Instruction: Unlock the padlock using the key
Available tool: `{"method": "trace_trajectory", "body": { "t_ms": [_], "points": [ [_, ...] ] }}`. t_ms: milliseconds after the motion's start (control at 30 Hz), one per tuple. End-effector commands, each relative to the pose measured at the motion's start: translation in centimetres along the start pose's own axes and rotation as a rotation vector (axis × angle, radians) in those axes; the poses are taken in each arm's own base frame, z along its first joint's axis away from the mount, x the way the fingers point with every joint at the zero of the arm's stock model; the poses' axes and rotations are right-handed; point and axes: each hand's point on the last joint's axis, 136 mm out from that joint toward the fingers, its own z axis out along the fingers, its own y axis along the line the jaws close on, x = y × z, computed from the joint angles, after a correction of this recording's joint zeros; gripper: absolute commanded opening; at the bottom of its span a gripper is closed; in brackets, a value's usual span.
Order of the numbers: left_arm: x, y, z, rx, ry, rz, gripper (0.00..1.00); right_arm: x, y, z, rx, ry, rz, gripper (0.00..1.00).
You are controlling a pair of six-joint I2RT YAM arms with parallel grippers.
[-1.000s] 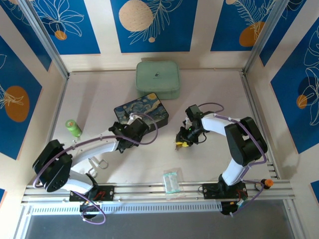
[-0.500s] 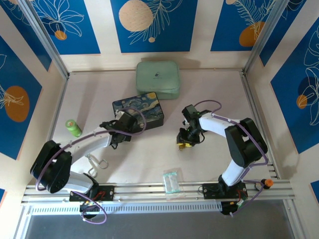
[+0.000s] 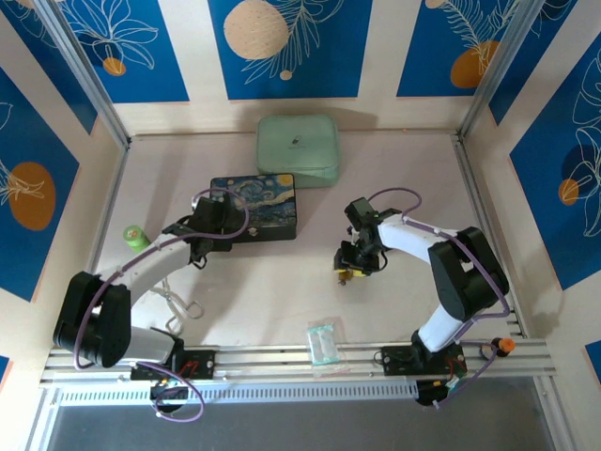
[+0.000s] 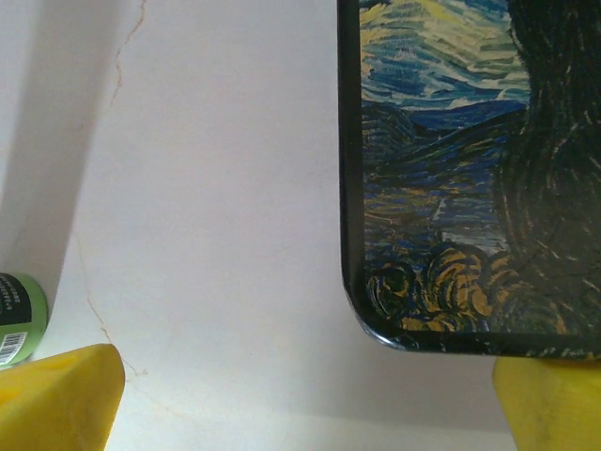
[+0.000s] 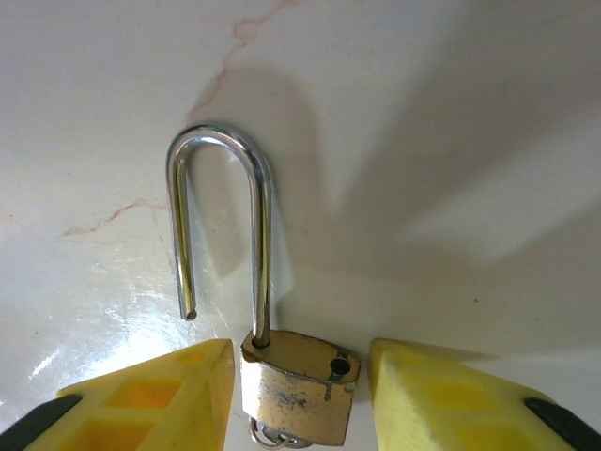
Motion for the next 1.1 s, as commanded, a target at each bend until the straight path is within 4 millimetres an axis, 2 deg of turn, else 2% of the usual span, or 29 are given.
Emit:
{"method": "trace_trajectory", "body": {
  "t_ms": [0, 233, 300, 333, 433, 467, 567, 700, 800, 967, 1067],
  "points": [
    [-1.0, -0.4, -1.1, 0.07, -0.049, -0.033, 0.99, -0.2, -0.1, -0.8, -0.004, -0.035, 0.002, 0.51],
    [-0.6, -0.3, -3.7, 0.145, -0.088, -0.076, 0.99, -1.3, 1.0, -2.3, -0.033, -0.1, -0.028, 0.61],
    [-0.7, -0.5, -4.5, 0.182, -0.112, -0.086, 0.99, -1.7, 1.2, -2.9, -0.035, -0.128, -0.035, 0.68],
    [-0.9, -0.5, -4.9, 0.197, -0.132, -0.091, 0.99, -2.0, 1.1, -3.2, -0.03, -0.145, -0.035, 0.76],
    [-1.5, -0.4, -5.7, 0.218, -0.199, -0.095, 0.99, -3.0, 1.4, -4.7, -0.033, -0.22, -0.059, 0.78],
    [-1.7, -0.4, -5.9, 0.22, -0.219, -0.094, 0.99, -3.5, 1.5, -5.4, -0.038, -0.256, -0.066, 0.81],
    [-2.3, -0.1, -6.2, 0.211, -0.266, -0.095, 1.0, -5.1, 1.4, -7.8, -0.04, -0.39, -0.077, 0.82],
    [-3.1, 0.5, -6.7, 0.201, -0.345, -0.114, 1.0, -7.1, 0.8, -11.5, -0.045, -0.584, -0.077, 0.82],
    [-3.6, 0.6, -6.5, 0.187, -0.403, -0.083, 0.99, -8.8, 0.0, -13.3, -0.037, -0.741, -0.12, 0.82],
    [-4.8, 0.9, -5.9, 0.129, -0.506, -0.026, 0.99, -11.7, -2.0, -13.6, 0.047, -0.878, -0.222, 0.81],
    [-5.5, 0.7, -5.2, 0.114, -0.573, 0.011, 1.0, -13.7, -3.9, -13.8, 0.151, -0.957, -0.244, 0.81]
  ]
}}
